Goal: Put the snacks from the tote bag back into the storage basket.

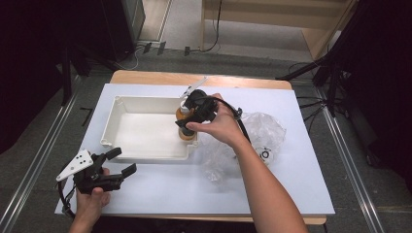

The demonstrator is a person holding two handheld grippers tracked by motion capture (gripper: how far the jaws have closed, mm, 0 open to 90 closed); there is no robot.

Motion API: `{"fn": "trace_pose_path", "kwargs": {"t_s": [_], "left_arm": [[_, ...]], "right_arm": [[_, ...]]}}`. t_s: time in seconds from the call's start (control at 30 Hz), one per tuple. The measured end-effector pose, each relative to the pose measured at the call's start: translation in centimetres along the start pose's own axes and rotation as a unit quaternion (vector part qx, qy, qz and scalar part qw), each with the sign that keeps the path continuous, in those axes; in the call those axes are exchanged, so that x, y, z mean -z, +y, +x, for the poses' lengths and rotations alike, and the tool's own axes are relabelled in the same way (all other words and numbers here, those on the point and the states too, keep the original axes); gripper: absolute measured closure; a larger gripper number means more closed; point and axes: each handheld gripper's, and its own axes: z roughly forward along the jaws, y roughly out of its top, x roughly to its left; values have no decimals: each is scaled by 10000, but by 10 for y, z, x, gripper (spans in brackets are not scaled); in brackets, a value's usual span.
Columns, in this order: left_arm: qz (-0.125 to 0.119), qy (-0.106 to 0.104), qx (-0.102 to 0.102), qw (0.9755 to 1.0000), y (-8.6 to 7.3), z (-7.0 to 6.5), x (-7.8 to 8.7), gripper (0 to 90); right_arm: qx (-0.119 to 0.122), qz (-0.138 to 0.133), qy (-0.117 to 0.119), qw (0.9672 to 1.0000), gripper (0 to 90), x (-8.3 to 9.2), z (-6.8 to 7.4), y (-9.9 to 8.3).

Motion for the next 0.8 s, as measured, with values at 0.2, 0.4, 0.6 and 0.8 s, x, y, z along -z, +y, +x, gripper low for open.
{"fn": "trace_pose_path", "kwargs": {"t_s": [0.2, 0.4, 0.6, 0.8], "left_arm": [[-8, 5, 11, 10000, 0, 0, 0, 137], [5, -9, 9, 10000, 0, 0, 0, 137], [0, -9, 11, 10000, 0, 0, 0, 137], [23, -6, 0, 10000, -1, 0, -1, 137]], "right_arm": [[-7, 42, 12, 10000, 305, -5, 0, -4], [-27, 75, 3, 10000, 305, -9, 1, -7], [3, 131, 29, 9999, 304, -12, 1, -8], [-1, 153, 24, 9999, 304, -13, 1, -10]]}}
